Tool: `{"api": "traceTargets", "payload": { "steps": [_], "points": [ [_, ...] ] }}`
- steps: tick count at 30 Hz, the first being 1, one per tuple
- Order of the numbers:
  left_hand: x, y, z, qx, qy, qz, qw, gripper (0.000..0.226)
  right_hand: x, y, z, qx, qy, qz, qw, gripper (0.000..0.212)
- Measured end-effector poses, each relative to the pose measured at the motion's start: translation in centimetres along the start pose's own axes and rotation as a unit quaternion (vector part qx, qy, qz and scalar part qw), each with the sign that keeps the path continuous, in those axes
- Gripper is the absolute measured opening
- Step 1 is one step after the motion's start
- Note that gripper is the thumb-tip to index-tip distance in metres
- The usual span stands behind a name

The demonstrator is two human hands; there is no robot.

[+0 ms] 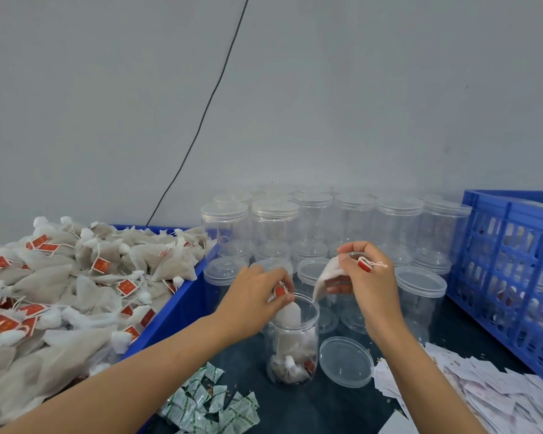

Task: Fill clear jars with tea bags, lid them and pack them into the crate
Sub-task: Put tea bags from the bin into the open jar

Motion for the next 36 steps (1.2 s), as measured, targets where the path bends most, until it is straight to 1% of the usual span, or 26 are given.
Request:
{"api": "traceTargets", "payload": {
  "steps": [2, 4, 6, 8, 9, 10, 12, 13, 14, 16, 17, 19, 21, 22, 25, 27, 28, 30, 32, 33, 34, 36],
  "points": [
    [-0.2, 0.1, -0.1, 0.017, 0.012, 0.01, 1.0, 0.019, -0.2, 0.3, 0.0, -0.003, -0.012, 0.008, 1.0, 0.015],
    [-0.2, 0.3, 0.1, 0.065, 0.041, 0.037, 0.996, 0.02, -0.5, 0.6, 0.0, 0.011, -0.019, 0.028, 0.999, 0.014],
    [-0.1, 0.4, 0.4, 0.11, 0.057, 0.087, 0.988, 0.031, -0.8, 0.9, 0.0, 0.033, -0.025, 0.061, 0.997, 0.014],
    [0.1, 0.5, 0.6, 0.117, 0.052, 0.125, 0.984, 0.041, -1.0, 1.3, -0.2, 0.016, -0.047, 0.097, 0.994, 0.017],
    [0.2, 0.3, 0.6, 0.104, 0.043, 0.123, 0.986, 0.042, -1.2, 1.6, -0.4, -0.002, -0.063, 0.112, 0.992, 0.017],
    [0.3, 0.1, 0.7, 0.078, 0.03, 0.105, 0.991, 0.037, -1.3, 1.8, -0.6, -0.021, -0.079, 0.124, 0.989, 0.017],
    [0.4, -0.5, 1.2, 0.003, -0.007, 0.039, 0.999, 0.015, -1.5, 2.0, -1.0, -0.058, -0.104, 0.14, 0.983, 0.018],
    [0.4, -0.8, 1.5, -0.034, -0.032, 0.011, 0.999, 0.012, -1.6, 2.1, -1.3, -0.073, -0.106, 0.147, 0.981, 0.018],
    [0.3, -1.0, 1.6, -0.075, -0.061, -0.002, 0.995, 0.019, -1.7, 2.2, -1.6, -0.081, -0.099, 0.156, 0.979, 0.019],
    [0.1, -1.2, 1.7, -0.164, -0.109, 0.017, 0.98, 0.035, -1.9, 2.5, -2.0, -0.084, -0.074, 0.171, 0.979, 0.023],
    [0.1, -1.3, 1.6, -0.188, -0.116, 0.031, 0.975, 0.038, -2.0, 2.6, -2.2, -0.09, -0.073, 0.173, 0.978, 0.025],
    [0.1, -1.3, 1.5, -0.181, -0.092, 0.047, 0.978, 0.032, -2.0, 2.7, -2.5, -0.131, -0.115, 0.173, 0.969, 0.029],
    [0.0, -1.1, 1.4, -0.108, -0.041, 0.055, 0.992, 0.02, -2.0, 2.7, -2.6, -0.179, -0.173, 0.174, 0.953, 0.025],
    [0.0, -0.9, 1.3, -0.068, -0.016, 0.058, 0.996, 0.019, -2.0, 2.8, -2.6, -0.199, -0.202, 0.178, 0.942, 0.023],
    [-0.1, -0.8, 1.2, -0.009, 0.012, 0.035, 0.999, 0.031, -2.3, 2.8, -2.5, -0.267, -0.315, 0.195, 0.889, 0.017],
    [0.0, -1.0, 1.2, -0.004, 0.011, -0.005, 1.0, 0.037, -2.5, 2.6, -2.1, -0.3, -0.375, 0.204, 0.853, 0.02],
    [0.1, -1.1, 1.4, -0.015, -0.002, -0.021, 1.0, 0.038, -2.6, 2.5, -1.9, -0.315, -0.388, 0.214, 0.839, 0.024],
    [0.0, -1.1, 1.8, -0.045, -0.042, -0.022, 0.998, 0.038, -2.6, 2.4, -1.5, -0.36, -0.393, 0.256, 0.807, 0.034],
    [-0.1, -0.9, 2.2, -0.061, -0.076, 0.014, 0.995, 0.039, -2.6, 2.6, -1.7, -0.422, -0.392, 0.312, 0.756, 0.042],
    [-0.2, -0.8, 2.4, -0.066, -0.086, 0.031, 0.994, 0.04, -2.5, 2.7, -1.8, -0.445, -0.382, 0.336, 0.737, 0.045],
    [-0.2, -0.7, 2.5, -0.074, -0.095, 0.042, 0.992, 0.04, -2.4, 2.8, -1.9, -0.458, -0.364, 0.354, 0.73, 0.047],
    [0.0, -0.6, 2.6, -0.103, -0.117, 0.049, 0.986, 0.041, -2.2, 2.9, -2.0, -0.469, -0.323, 0.377, 0.73, 0.046]
  ]
}}
Point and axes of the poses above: each hand's wrist, its own x-axis towards the middle knuckle, its own y-axis out of the palm, z = x × y, the point moved 1 cm from there along x, towards the middle knuckle, and after that the axes turned 14 degrees about -z, right-handed, at the moved point
